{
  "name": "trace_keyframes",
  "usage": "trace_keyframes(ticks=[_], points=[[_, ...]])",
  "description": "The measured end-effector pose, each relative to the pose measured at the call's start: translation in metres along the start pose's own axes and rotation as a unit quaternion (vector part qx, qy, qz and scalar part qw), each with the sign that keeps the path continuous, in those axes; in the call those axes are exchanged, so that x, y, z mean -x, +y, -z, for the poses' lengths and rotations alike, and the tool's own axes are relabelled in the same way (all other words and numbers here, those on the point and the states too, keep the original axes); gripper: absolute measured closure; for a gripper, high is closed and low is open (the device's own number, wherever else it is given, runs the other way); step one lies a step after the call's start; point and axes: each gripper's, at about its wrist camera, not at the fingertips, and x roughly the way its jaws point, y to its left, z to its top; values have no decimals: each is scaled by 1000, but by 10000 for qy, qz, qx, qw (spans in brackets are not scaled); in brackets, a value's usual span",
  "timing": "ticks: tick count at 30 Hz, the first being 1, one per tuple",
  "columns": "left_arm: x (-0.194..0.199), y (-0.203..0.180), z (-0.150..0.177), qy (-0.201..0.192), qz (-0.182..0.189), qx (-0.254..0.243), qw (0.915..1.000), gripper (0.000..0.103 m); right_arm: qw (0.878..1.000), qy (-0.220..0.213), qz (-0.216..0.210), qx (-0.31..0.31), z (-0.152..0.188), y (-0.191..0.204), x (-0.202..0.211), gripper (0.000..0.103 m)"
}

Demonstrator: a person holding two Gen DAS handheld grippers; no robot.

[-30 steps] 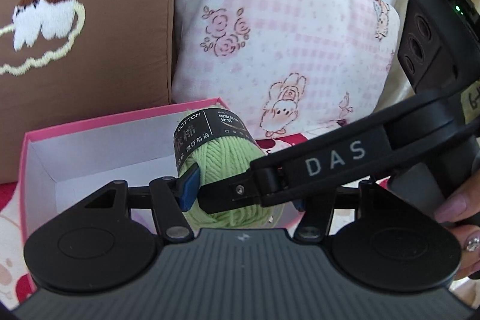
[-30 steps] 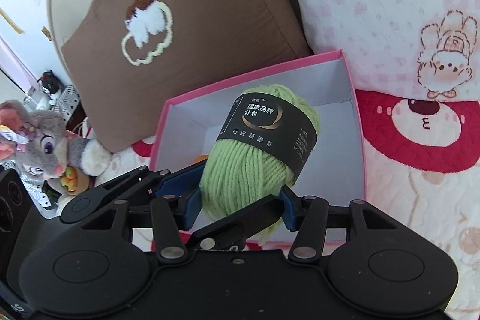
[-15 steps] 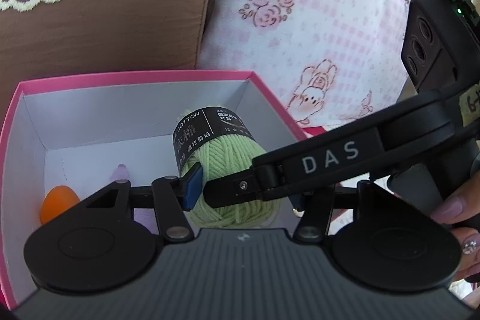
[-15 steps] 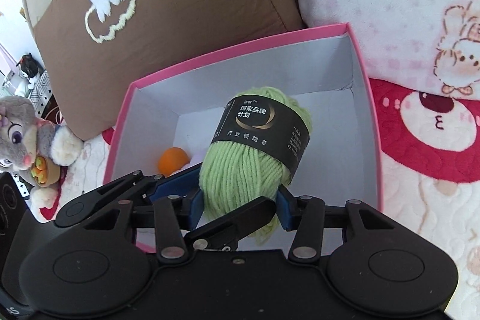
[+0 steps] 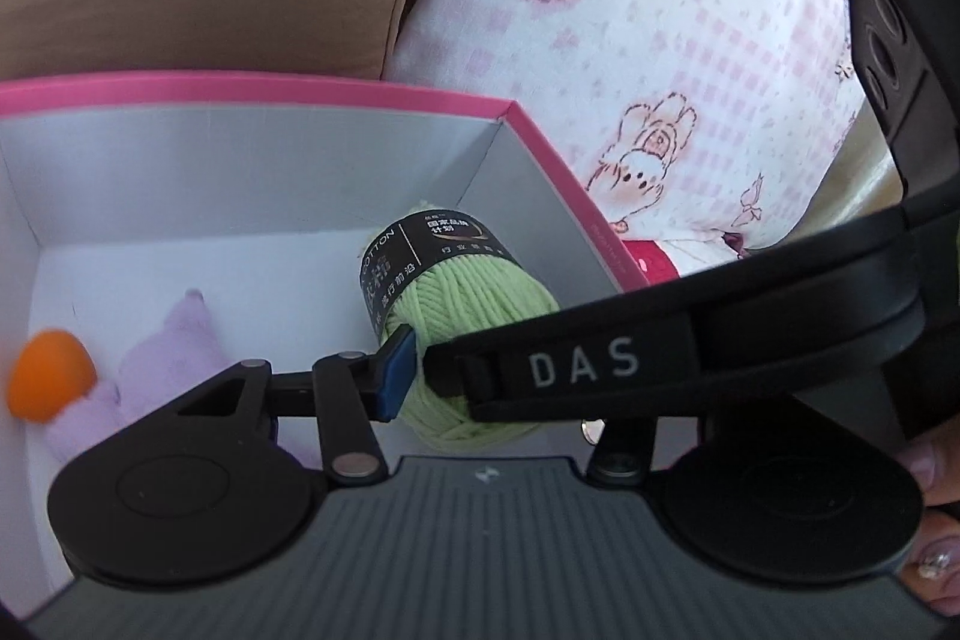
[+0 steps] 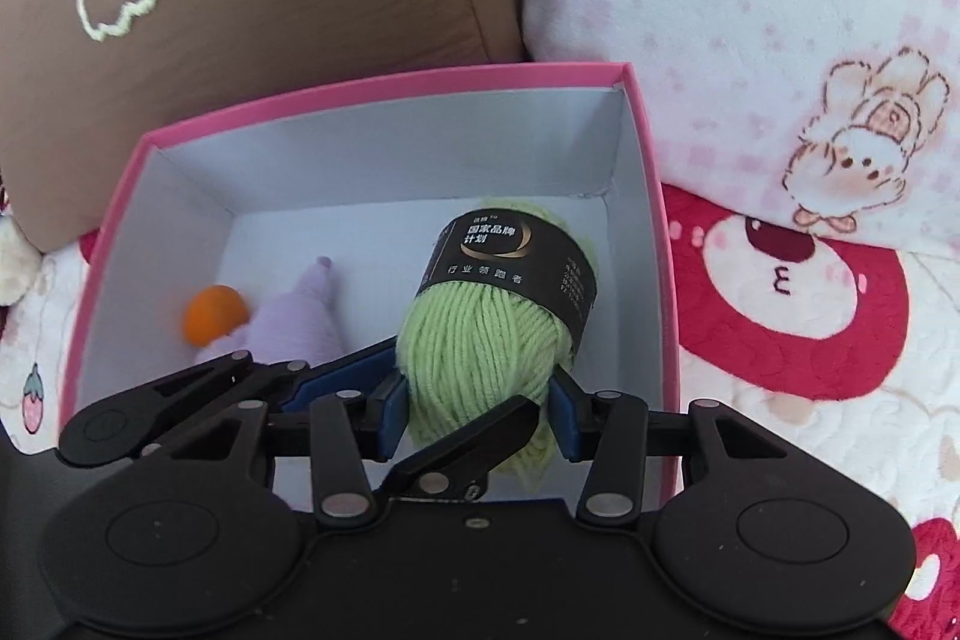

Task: Organize objects
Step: 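Lift the yarn ball with the left tool and carry it into the box, then open the left tool to release the yarn ball in the box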

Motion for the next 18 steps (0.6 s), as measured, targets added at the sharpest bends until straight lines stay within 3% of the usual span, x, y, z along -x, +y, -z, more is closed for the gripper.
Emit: trace_keyframes(ticks=[7,12,15,17,18], points=[[3,11,-3,63,50,337,9994,54,9996,-181,121,-164,-3,-1,0,52],[2,18,-4,170,156,567,9981,55,9988,-274,-95,-404,0,-11,9,48],[-1,22,-4,313,294,771,9961,60,9974,-283,-297,-596,1,-22,15,48],[-4,25,-3,412,295,957,9941,67,9975,-244,-368,-553,3,-25,18,64],[-6,25,-1,446,188,1120,9925,69,9974,-274,-389,-545,4,-26,20,66]])
